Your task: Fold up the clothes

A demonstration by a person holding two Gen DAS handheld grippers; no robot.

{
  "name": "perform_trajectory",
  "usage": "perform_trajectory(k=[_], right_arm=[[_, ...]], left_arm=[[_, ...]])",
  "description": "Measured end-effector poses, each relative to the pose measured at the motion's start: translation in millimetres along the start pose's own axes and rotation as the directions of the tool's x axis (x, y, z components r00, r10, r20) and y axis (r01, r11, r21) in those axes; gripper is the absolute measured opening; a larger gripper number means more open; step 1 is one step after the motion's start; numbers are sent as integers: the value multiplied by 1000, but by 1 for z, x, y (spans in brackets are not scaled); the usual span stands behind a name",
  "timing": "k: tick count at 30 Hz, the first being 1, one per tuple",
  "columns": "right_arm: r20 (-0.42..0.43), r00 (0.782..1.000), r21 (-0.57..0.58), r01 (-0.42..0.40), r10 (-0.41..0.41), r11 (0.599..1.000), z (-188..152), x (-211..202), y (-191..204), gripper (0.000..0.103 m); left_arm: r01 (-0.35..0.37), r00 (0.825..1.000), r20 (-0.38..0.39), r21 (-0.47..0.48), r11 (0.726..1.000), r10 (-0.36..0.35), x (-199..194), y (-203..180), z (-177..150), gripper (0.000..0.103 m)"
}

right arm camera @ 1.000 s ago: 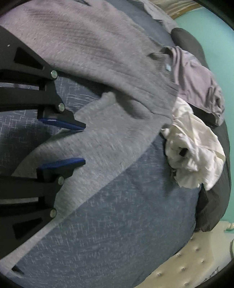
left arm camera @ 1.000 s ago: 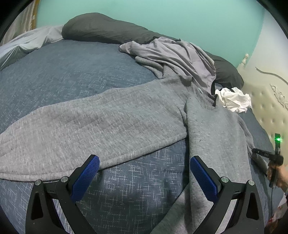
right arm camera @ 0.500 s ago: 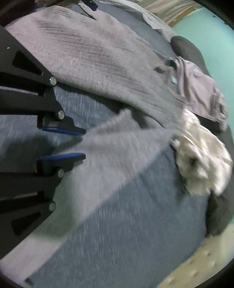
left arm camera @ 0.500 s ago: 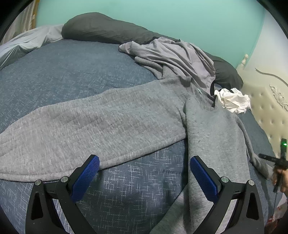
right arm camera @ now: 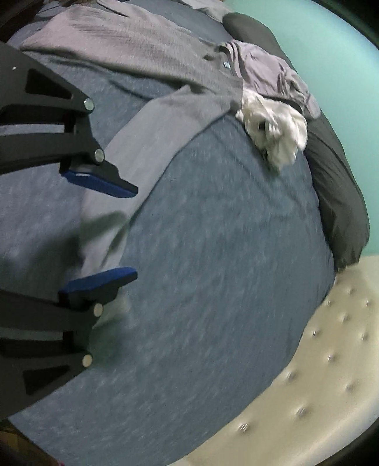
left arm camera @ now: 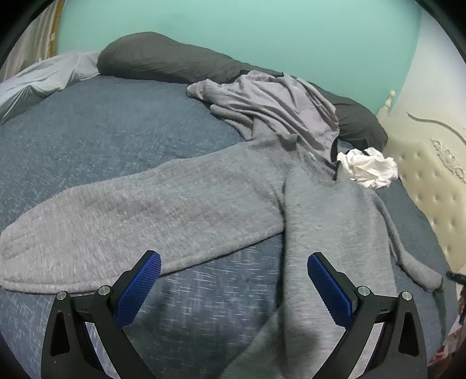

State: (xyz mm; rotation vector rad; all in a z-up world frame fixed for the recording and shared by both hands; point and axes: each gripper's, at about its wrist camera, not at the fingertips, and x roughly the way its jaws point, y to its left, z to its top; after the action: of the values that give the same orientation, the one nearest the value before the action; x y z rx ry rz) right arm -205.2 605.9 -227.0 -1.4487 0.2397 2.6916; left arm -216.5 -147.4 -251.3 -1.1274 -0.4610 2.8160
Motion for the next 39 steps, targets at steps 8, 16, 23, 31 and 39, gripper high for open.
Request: perform_trajectory(k=[8,16,23,31,39], right_arm=[[-14,1000,-54,-25,25,998,-36,-7,-37,52],[-5,1000,-141,-6,6,990,-49,20,-34,52],[21,999,-166,27,-24,986,-44,25,-36,14],[8,985,-155,-169,172,973,-24,-29,-35,3],[-174,934,156,-287,313,945,-14,-8,-71,3]], left_arm=[[26,1000,-18,35,999,-25,-20,-41,-2,103],[13,1000,-14,95,995,-11,-40,-79,4,103],[1,1000,-13,132,991,0,-46,-99,3,103],[12,1000,-29,147,989,-7,-44,-114,-6,103],[26,999,-34,158,987,-21,-49,-120,-12,103]])
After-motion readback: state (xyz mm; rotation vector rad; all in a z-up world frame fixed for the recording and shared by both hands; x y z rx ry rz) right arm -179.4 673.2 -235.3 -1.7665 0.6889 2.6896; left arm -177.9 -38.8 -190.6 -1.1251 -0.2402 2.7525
